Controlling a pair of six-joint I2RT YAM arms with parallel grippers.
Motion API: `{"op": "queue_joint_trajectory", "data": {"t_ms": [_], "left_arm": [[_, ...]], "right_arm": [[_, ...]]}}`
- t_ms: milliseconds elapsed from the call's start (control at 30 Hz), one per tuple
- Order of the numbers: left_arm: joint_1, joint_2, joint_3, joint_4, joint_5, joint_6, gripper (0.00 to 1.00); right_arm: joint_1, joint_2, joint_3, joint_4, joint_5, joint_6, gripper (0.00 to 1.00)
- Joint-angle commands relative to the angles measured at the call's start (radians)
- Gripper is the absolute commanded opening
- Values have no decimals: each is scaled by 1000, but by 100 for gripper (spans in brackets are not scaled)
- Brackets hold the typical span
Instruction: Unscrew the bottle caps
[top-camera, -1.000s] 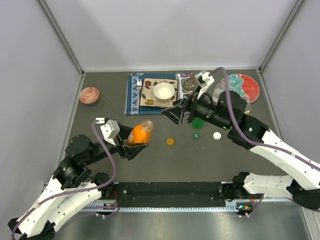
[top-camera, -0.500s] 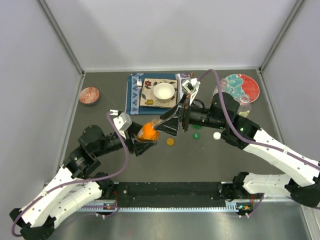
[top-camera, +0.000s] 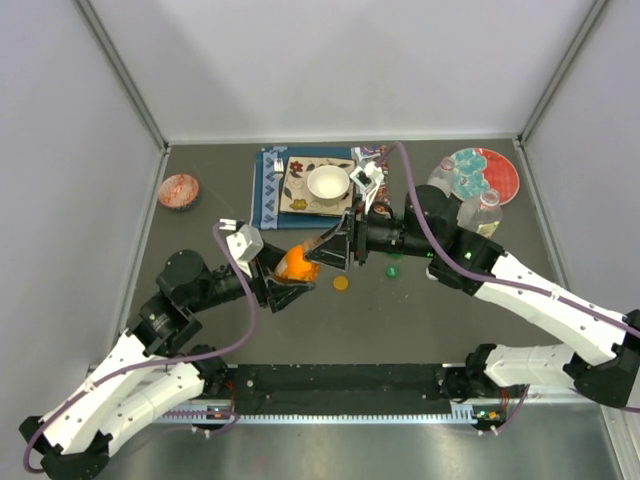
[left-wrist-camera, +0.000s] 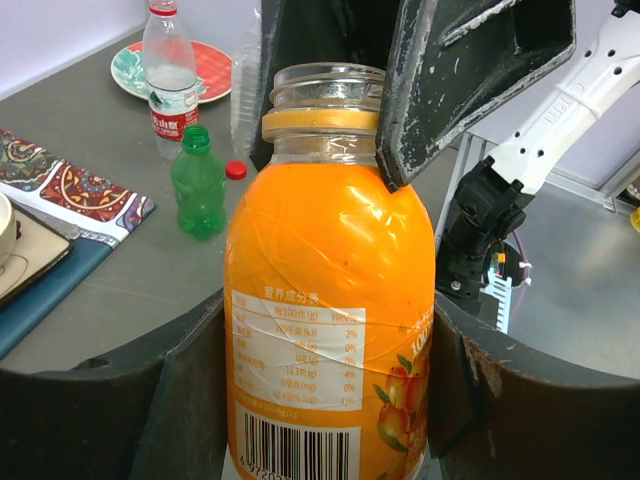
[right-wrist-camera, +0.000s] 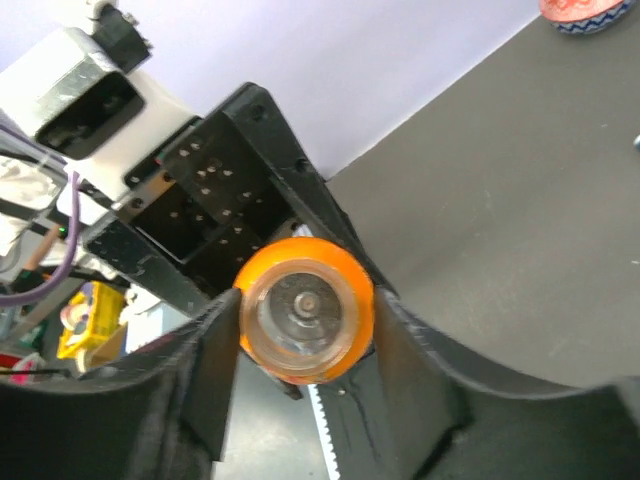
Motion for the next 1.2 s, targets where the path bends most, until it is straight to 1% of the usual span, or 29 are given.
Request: {"op": "queue_joint_trajectory", "data": {"t_ms": [0,33,67,133,167,200,233,267,300,367,400,433,467,500,533,600,633,700,733,767,867,967,1167], "left_arm": [[1,6,7,77,18,-13,40],[1,4,7,79,18,-13,40],[0,4,7,80,15,-13,42],[0,6,7,77,7,-11,45],[0,6,9,74,-6,-10,48],[0,6,9,71,-14,-10,55],[0,4,12,68,-25,-10,66],[1,1,15,54,-39,-11,73],[1,-3,18,47,-83,-11,85],[1,-25,30,8,-149,-11,99],[1,-35,35,-7,-207,-7,99],[0,-48,44,-29,-241,-1,99],[1,-70,49,-47,-272,9,99],[1,-83,59,-97,-298,16,99],[0,-94,64,-119,-345,29,99],[1,-127,73,-185,-393,50,99],[1,-141,73,-197,-428,53,99],[0,-181,69,-222,-451,58,99],[0,-192,60,-237,-457,55,99],[1,-218,53,-242,-464,46,99],[0,-262,32,-260,-462,29,99],[1,-291,20,-283,-468,21,99],[1,-315,10,-305,-461,16,99]], "right_arm": [[19,5,18,23,-11,-13,47],[22,5,18,23,-11,-14,42],[24,6,17,23,-14,-17,35],[27,6,20,23,-20,-19,28],[26,3,21,23,-21,-19,22],[26,-3,21,22,-21,-22,19],[26,-7,27,13,-15,-30,16],[26,-14,30,2,-8,-39,15],[26,-26,35,-10,3,-48,15],[26,-41,55,-78,84,-106,14],[26,-47,64,-114,130,-131,14],[26,-55,87,-144,235,-174,14],[26,-55,98,-202,288,-195,14],[26,-54,107,-224,384,-214,14],[26,-47,116,-239,446,-249,14],[24,-37,112,-253,544,-281,15],[23,-9,99,-253,651,-303,14],[19,26,84,-241,766,-324,11],[12,51,69,-236,872,-332,5],[4,98,63,-231,908,-335,1],[-14,179,27,-163,973,-347,0],[-23,222,-14,-71,973,-349,0],[-30,327,-23,3,948,-320,0]]}}
